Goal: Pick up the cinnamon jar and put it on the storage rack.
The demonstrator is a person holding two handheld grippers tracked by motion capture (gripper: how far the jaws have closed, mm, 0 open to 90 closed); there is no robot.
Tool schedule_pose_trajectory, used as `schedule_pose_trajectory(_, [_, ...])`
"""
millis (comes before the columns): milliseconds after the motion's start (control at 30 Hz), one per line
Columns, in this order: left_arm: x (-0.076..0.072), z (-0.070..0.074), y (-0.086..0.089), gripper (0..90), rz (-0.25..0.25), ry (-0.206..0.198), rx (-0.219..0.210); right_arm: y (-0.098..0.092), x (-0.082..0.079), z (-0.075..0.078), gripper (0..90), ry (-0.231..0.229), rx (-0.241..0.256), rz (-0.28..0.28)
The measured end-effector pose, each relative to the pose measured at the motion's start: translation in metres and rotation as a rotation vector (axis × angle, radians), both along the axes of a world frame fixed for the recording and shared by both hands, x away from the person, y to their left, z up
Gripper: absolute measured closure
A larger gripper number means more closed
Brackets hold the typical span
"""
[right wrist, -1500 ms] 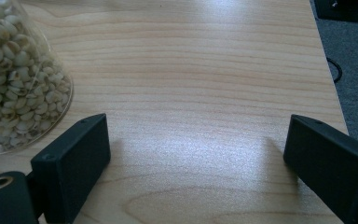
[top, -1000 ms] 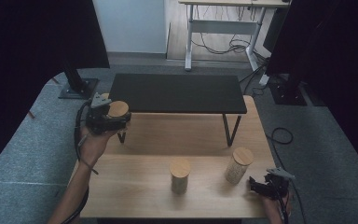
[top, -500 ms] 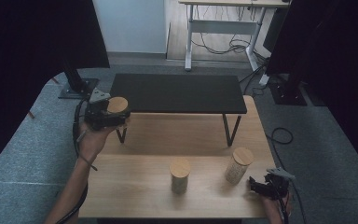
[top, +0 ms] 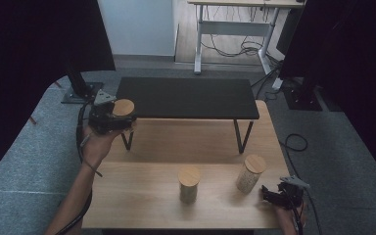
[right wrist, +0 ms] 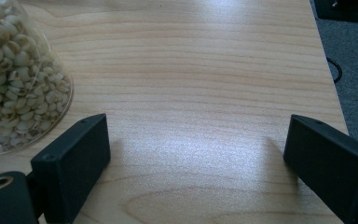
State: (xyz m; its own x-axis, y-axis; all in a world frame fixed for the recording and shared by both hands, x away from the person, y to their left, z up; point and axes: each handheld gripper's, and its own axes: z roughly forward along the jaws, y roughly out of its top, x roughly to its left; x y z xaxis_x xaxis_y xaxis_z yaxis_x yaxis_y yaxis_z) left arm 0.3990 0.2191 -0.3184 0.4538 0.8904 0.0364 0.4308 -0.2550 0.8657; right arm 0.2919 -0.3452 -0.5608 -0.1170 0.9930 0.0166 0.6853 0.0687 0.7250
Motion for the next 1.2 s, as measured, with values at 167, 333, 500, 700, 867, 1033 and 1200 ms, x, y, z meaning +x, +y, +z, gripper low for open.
schedule_pose_trajectory(167, [0.002, 0.002, 0.0, 25.4, 0.003, -0.001, -0.006, 0.0, 0.0, 0.0, 6.7, 0.0, 0.0, 0.0])
schedule_pose_trajectory(333, [0.003, 0.004, 0.001, 25.5, 0.004, 0.0, -0.012, 0.0, 0.0, 0.0, 6.7, 0.0, 0.0, 0.0])
schedule_pose_trajectory(500, [0.006, 0.007, -0.001, 25.5, 0.007, -0.005, -0.012, 0.0, 0.0, 0.0, 6.7, 0.0, 0.0, 0.0])
schedule_pose_trajectory(700, [0.008, 0.008, -0.002, 25.5, 0.011, -0.007, -0.011, 0.0, 0.0, 0.0, 6.6, 0.0, 0.0, 0.0])
schedule_pose_trajectory(867, [0.01, 0.009, -0.003, 25.5, 0.01, -0.008, -0.007, 0.0, 0.0, 0.0, 6.6, 0.0, 0.0, 0.0])
schedule_pose_trajectory(1033, [0.012, 0.011, -0.004, 25.4, 0.014, -0.011, -0.007, 0.0, 0.0, 0.0, 6.7, 0.0, 0.0, 0.0])
schedule_pose_trajectory(1200, [0.014, 0.011, -0.004, 25.5, 0.02, -0.013, -0.007, 0.0, 0.0, 0.0, 6.6, 0.0, 0.0, 0.0])
